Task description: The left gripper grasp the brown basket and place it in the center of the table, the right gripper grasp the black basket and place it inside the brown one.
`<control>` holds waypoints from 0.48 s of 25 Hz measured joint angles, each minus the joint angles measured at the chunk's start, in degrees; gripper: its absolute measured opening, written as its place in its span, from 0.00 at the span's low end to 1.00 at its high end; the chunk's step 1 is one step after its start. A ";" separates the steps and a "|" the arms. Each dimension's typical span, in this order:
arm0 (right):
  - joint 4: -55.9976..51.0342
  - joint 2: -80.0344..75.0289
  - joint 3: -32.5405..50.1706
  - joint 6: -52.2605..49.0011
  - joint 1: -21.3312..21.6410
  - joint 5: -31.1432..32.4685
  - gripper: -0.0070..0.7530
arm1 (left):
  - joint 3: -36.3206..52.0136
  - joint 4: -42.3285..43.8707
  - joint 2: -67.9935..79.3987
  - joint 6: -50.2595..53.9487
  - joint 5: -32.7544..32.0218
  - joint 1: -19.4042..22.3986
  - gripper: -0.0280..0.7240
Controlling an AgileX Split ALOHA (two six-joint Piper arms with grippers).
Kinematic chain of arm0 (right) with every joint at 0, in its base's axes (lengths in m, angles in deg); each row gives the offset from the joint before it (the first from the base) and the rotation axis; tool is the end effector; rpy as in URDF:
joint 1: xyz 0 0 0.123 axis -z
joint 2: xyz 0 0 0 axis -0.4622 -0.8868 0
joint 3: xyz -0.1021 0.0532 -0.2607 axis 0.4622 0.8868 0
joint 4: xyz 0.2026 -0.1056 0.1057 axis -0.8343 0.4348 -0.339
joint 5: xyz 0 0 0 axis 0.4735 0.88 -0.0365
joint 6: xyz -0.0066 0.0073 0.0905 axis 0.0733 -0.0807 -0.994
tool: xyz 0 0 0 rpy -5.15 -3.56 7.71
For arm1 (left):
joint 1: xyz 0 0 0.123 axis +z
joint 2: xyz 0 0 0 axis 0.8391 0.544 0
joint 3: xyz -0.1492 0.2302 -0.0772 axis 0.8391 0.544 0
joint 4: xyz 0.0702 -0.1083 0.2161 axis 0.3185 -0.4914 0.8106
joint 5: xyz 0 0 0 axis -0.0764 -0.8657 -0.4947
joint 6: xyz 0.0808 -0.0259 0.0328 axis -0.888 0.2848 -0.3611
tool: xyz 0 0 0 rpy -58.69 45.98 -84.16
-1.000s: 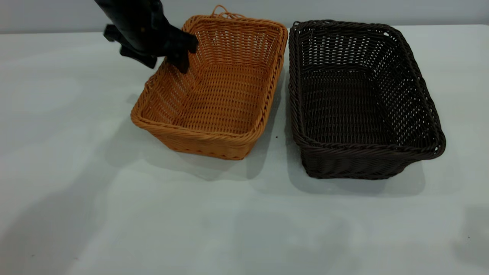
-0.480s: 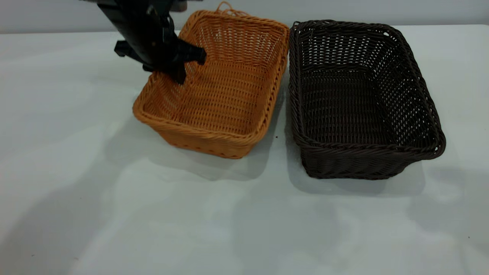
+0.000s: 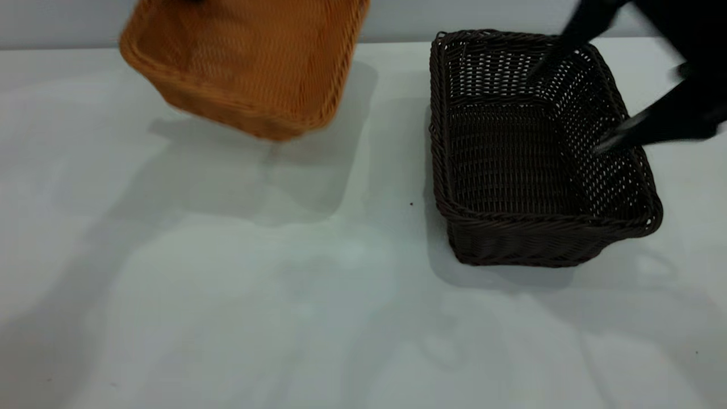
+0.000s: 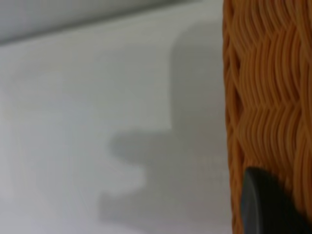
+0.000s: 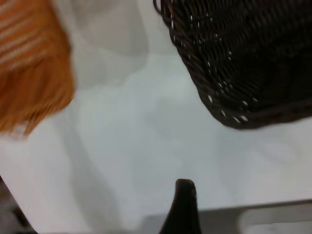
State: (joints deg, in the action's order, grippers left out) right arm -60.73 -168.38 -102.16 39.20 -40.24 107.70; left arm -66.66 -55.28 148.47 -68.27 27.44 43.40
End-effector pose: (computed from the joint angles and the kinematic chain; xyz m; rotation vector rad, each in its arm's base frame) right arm 0.2685 0.1023 0.1618 0.7872 2.7544 0.9183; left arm 0.4770 -0.1147 0.1715 0.2521 2.3369 -0.1121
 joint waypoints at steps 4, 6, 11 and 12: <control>-7.99 -7.87 0.00 0.00 -1.08 -3.11 0.74 | 0.00 0.00 -0.79 -2.09 -0.12 0.13 0.15; -10.98 -10.89 0.00 0.00 -1.08 -3.73 0.72 | 0.00 0.07 -0.79 -2.87 -0.43 0.13 0.15; -13.97 -16.14 -0.16 0.00 -1.08 -6.28 0.70 | 0.00 0.07 -0.79 -4.15 0.07 0.18 0.15; -14.37 -16.88 -0.24 0.00 -1.08 -6.76 0.70 | 0.00 0.07 -0.79 -4.21 0.22 0.18 0.15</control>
State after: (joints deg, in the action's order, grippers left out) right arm -75.11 -185.26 -102.40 39.20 -41.31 100.94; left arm -66.66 -55.21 147.68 -72.48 27.66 43.58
